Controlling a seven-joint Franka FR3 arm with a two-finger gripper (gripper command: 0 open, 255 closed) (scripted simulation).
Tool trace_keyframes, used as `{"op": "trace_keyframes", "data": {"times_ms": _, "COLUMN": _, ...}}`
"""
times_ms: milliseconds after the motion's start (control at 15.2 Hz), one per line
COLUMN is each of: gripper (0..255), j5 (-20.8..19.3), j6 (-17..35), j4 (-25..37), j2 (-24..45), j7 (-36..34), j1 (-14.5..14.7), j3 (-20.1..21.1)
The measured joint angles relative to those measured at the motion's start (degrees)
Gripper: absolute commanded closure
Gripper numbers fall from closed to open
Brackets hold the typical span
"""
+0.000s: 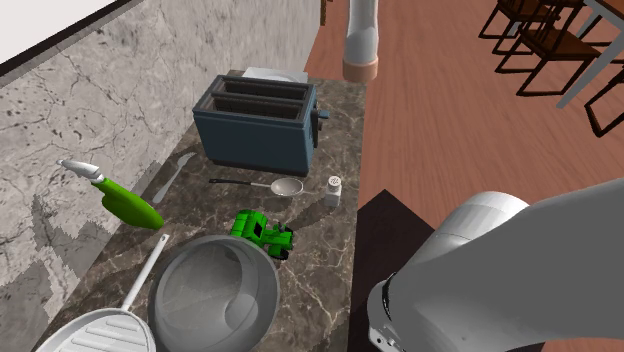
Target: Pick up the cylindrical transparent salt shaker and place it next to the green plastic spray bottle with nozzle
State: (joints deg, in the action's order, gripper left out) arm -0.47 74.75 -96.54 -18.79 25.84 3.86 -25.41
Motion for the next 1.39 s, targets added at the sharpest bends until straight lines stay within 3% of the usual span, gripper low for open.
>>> {"op": "trace_keyframes", "data": {"times_ms": 396, "gripper": 255, "j5": 1.4, "j6": -2.7, "j4": 4.4, "j2": 1.7, "j7": -2.9, "j1": 1.2, "j3": 1.8}}
{"op": "trace_keyframes", "data": {"times_ms": 792, "gripper": 255, "j5": 3.7, "j6": -0.7, "j4": 3.5, "j2": 2.3, "j7": -11.3, "j1": 3.8, "j3": 7.3}}
{"op": "trace_keyframes", "data": {"times_ms": 1386, "gripper": 255, "j5": 7.3, "j6": 1.5, "j4": 8.9, "j2": 8.9, "j7": -22.2, "j1": 8.1, "j3": 13.8}}
